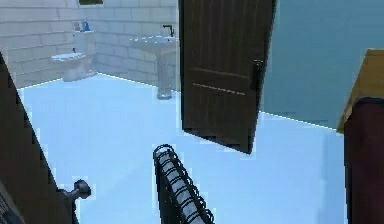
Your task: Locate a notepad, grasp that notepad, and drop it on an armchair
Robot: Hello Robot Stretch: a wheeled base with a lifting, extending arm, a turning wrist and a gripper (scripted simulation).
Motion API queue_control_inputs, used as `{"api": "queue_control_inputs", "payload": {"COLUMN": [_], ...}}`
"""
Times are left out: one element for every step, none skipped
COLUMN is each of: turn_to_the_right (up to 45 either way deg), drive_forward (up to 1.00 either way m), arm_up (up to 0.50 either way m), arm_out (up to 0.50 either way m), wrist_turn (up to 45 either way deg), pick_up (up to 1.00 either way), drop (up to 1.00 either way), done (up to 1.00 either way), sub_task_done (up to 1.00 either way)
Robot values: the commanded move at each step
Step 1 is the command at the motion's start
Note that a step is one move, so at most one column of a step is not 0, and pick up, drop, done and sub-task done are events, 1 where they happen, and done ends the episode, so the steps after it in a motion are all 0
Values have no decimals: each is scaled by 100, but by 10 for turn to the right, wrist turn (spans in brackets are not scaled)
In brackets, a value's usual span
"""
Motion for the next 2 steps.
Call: {"api": "queue_control_inputs", "payload": {"turn_to_the_right": [0,-300], "drive_forward": [40,0], "arm_up": [0,0], "arm_out": [0,0], "wrist_turn": [0,0], "pick_up": [0,0], "drop": [0,0], "done": [0,0], "sub_task_done": [0,0]}}
